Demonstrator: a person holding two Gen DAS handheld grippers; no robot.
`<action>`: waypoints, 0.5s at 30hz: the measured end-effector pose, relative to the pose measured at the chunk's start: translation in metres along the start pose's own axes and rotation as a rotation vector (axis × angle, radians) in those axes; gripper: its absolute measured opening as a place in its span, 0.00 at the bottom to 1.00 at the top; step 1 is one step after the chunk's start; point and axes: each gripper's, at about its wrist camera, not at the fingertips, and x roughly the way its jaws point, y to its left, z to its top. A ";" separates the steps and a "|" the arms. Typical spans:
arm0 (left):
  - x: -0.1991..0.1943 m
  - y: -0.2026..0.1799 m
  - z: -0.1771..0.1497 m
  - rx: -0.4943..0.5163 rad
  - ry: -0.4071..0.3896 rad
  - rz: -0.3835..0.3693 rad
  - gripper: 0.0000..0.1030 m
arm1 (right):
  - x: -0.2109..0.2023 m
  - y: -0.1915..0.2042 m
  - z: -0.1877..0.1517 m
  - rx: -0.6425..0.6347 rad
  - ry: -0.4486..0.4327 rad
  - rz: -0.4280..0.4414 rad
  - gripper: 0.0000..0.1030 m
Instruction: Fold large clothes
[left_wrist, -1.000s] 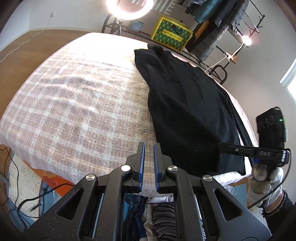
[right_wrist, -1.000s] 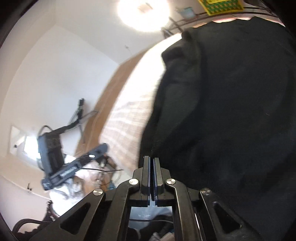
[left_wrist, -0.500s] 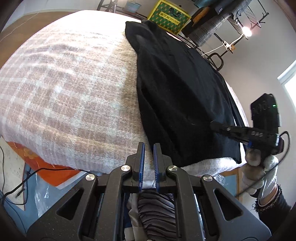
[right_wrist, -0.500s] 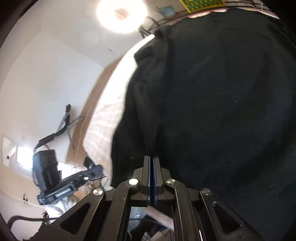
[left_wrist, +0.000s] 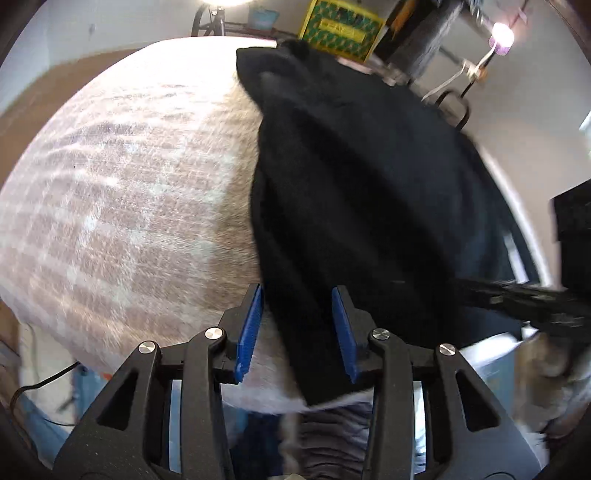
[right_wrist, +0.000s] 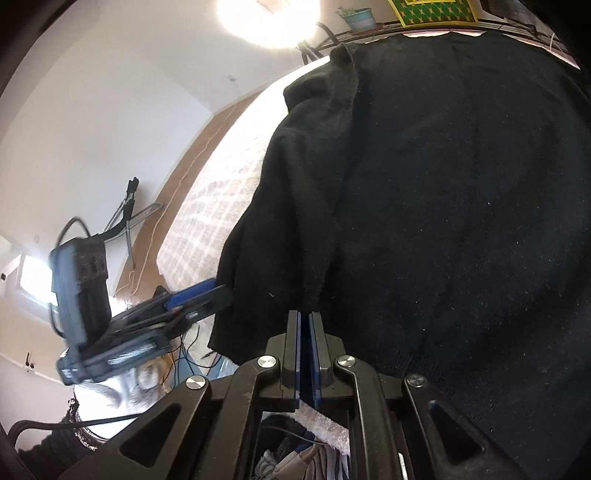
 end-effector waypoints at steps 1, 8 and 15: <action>-0.002 0.001 -0.001 0.022 -0.006 0.037 0.36 | 0.000 0.000 -0.001 -0.003 0.001 -0.006 0.05; -0.033 0.034 -0.022 -0.058 -0.063 0.201 0.35 | -0.007 0.001 -0.003 -0.011 -0.007 0.002 0.23; -0.044 0.000 -0.025 -0.071 -0.067 -0.066 0.35 | -0.005 -0.003 -0.006 0.002 0.003 0.033 0.24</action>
